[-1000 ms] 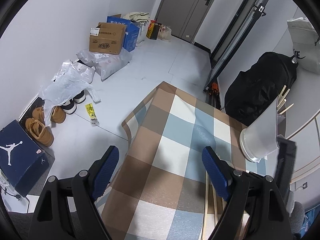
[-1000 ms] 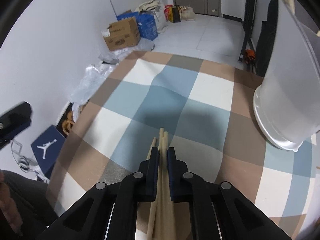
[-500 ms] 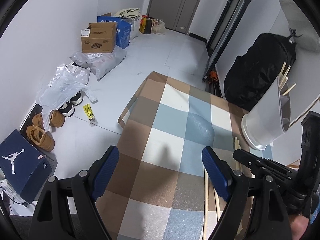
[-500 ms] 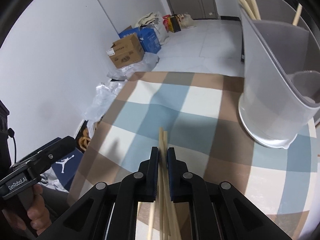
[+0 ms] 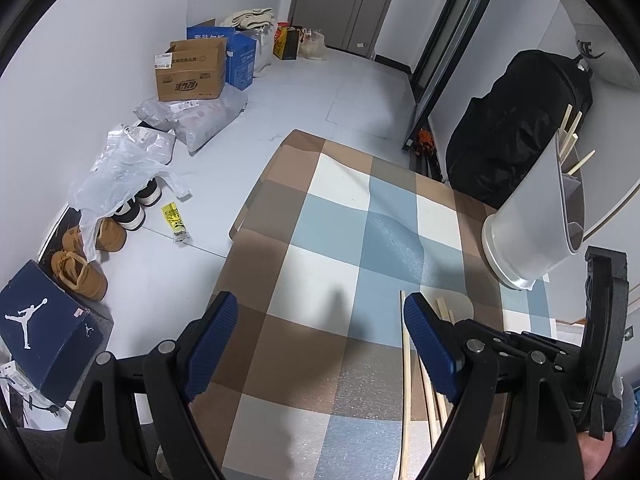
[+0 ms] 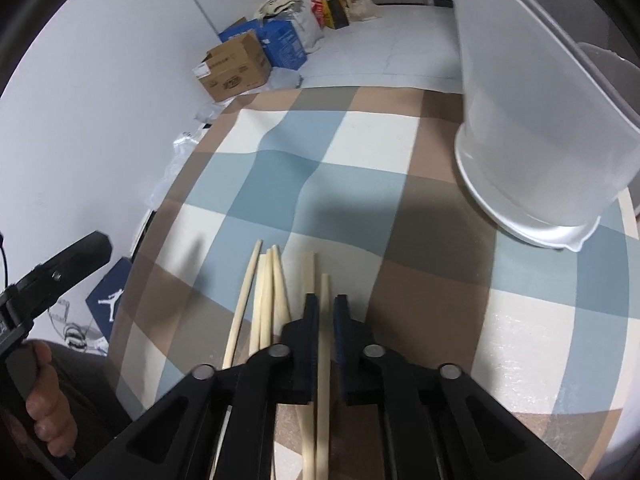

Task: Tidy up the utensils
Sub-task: 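Grasp a chopstick with the right tool while the left tool hovers over the pile, then grasp a chopstick with the left tool while the right tool lifts its chopstick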

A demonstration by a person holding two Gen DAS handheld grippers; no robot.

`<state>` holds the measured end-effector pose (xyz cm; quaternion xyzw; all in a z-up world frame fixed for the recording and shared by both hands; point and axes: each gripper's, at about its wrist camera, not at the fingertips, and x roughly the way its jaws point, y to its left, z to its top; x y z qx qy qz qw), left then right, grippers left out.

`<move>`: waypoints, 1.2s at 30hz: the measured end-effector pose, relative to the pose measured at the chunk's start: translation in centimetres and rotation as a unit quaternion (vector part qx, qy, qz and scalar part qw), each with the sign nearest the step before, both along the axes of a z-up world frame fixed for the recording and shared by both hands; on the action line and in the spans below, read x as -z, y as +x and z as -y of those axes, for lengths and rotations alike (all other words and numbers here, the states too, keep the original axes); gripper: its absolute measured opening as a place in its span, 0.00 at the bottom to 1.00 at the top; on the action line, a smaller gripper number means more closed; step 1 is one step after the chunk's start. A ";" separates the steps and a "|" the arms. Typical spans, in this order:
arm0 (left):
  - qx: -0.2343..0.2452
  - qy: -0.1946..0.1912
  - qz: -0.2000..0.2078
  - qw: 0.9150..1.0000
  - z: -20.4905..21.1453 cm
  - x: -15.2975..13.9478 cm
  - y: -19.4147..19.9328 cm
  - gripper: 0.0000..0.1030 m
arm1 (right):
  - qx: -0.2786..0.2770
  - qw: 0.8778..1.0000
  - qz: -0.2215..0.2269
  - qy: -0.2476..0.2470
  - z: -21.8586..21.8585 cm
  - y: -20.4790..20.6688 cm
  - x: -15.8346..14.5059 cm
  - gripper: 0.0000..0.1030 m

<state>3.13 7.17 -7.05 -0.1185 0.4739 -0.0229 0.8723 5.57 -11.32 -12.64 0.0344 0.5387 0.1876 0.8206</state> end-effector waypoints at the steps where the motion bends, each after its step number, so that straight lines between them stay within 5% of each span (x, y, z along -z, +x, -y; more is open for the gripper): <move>1: 0.001 0.001 0.000 1.000 0.1 0.0 0.0 0.79 | -0.001 1.000 0.001 -0.003 -0.1 0.0 0.0 0.06; 17: -0.003 -0.003 -0.004 1.000 -0.1 0.1 0.1 0.79 | -0.057 0.992 0.029 -0.108 -3.4 0.7 -0.1 0.06; 24: 0.010 0.016 -0.019 1.000 0.4 0.7 0.1 0.79 | -0.015 0.999 0.030 -0.031 -0.7 1.0 -1.1 0.03; 36: 0.118 0.051 -0.087 0.988 5.6 3.3 -0.1 0.79 | 0.009 0.991 0.123 0.050 3.3 -1.4 -7.8 0.03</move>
